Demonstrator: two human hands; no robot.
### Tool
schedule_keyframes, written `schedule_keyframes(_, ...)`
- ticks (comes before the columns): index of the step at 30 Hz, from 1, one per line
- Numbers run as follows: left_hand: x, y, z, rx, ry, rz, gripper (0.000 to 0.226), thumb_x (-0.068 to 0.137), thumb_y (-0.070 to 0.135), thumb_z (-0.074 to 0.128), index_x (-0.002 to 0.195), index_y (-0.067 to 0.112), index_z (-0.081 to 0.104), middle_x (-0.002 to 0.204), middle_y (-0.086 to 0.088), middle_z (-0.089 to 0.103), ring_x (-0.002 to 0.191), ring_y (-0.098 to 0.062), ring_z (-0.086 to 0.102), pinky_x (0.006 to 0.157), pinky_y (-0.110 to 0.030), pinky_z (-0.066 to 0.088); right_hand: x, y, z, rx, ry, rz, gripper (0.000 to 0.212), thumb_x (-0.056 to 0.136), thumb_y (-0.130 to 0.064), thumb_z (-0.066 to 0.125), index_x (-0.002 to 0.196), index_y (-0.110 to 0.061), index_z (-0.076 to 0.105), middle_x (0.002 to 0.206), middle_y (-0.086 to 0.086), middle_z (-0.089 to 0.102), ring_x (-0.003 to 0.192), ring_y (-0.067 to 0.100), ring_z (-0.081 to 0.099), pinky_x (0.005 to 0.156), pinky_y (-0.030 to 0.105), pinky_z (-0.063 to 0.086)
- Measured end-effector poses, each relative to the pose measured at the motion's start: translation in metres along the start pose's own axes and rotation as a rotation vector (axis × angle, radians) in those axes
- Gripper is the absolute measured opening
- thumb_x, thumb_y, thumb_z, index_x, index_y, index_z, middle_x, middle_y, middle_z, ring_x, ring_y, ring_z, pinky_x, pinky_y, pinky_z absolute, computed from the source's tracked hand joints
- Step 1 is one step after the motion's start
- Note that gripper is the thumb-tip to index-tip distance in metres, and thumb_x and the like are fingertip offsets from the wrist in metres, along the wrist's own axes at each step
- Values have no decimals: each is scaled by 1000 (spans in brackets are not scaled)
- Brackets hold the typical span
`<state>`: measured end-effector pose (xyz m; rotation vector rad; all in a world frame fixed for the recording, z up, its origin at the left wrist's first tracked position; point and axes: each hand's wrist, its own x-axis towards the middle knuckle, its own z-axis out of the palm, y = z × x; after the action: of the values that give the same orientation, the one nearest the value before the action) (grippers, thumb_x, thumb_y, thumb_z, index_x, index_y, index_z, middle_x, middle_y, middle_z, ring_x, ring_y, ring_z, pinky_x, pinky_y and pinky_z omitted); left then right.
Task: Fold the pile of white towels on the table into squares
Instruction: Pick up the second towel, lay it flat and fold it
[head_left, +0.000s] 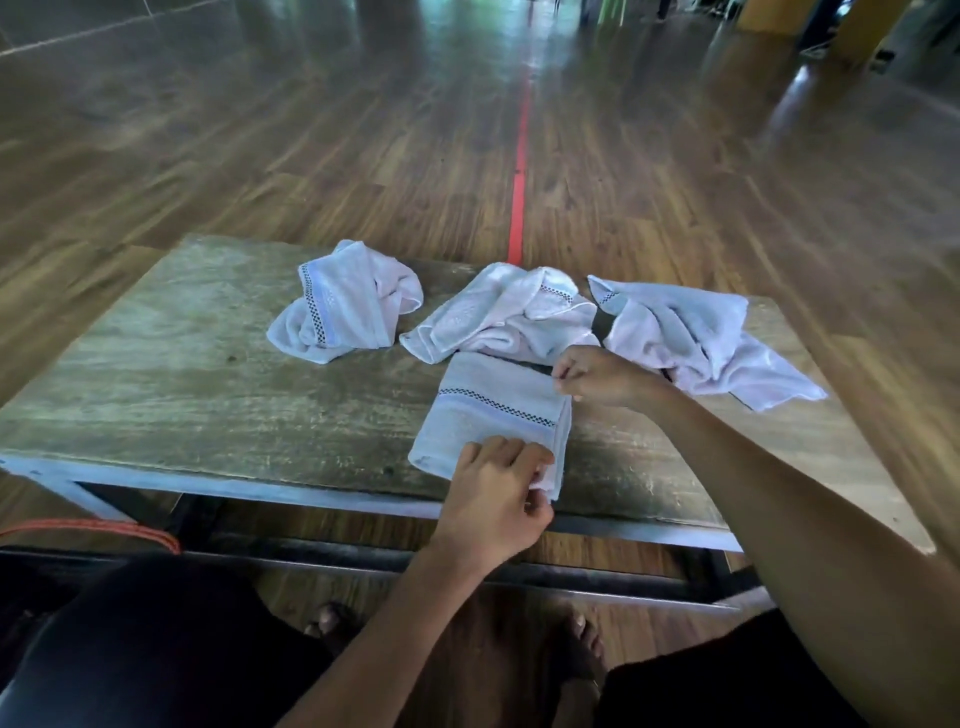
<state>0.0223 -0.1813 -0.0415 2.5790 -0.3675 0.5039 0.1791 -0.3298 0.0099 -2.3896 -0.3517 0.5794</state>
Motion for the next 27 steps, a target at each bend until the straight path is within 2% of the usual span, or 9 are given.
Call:
schedule_keyframes(4,18,-6,-17,-44,-9,-73,44,73,40,41,107,22,62,94,6,67,91,-19,59,82,-31,35,1,-1,4,-178,156,-34,6,90,-11,52,89,-17,55,91,-2,60,86,13,55,66,21,41)
schedule_keyframes(8,63,-44,-42,100,-142,-135,47,89,37,38,132,22,49,131,0,56,123,-20,46,99,-35,28,-20,-11,24,-331,354,-108,12,89,-17,49,100,-17,55,112,8,58,111,27,51,95,39,40)
schedule_keyframes(12,83,-75,-39,296,-471,122,64,92,52,12,149,25,24,158,8,16,145,-9,12,111,-38,17,-66,-25,70,-491,272,-140,58,93,-46,23,140,-15,37,146,5,37,138,21,28,110,40,20)
schedule_keyframes(14,79,-87,-34,378,-614,218,63,94,55,6,151,30,10,159,8,1,146,-9,-2,115,-40,8,-80,-19,88,-537,209,-170,84,80,-57,-3,149,-17,23,158,1,17,146,16,9,116,41,9)
schedule_keyframes(16,70,-92,-29,399,-645,211,73,83,59,-8,150,33,1,159,9,-7,146,-9,-9,117,-40,0,-81,-7,94,-555,156,-152,91,74,-59,-13,152,-20,11,160,-4,1,147,12,-6,117,42,0)
schedule_keyframes(19,57,-86,-26,387,-611,104,61,94,54,5,151,32,0,159,7,-7,146,-11,-8,118,-46,3,-74,6,85,-577,150,-130,83,77,-63,-7,152,-28,9,160,-10,-2,146,10,-10,117,42,-4)
schedule_keyframes(21,47,-76,-30,416,-581,19,64,92,54,5,151,30,4,160,3,0,147,-14,1,115,-48,13,-64,10,71,-537,95,-112,62,93,-58,14,151,-34,10,159,-12,-4,145,9,-14,117,43,-8)
schedule_keyframes(23,37,-62,-40,513,-561,-20,78,80,56,-5,150,25,9,156,-5,16,141,-22,20,108,-49,26,-55,10,57,-494,44,-97,55,99,-47,32,150,-38,12,159,-11,-3,145,9,-15,116,45,-10)
schedule_keyframes(27,16,-37,-59,612,-532,-44,63,90,48,15,143,15,27,136,-15,44,121,-31,43,97,-45,34,-39,5,38,-458,163,-55,56,95,-42,48,146,-37,27,158,-8,15,147,11,1,118,46,-5)
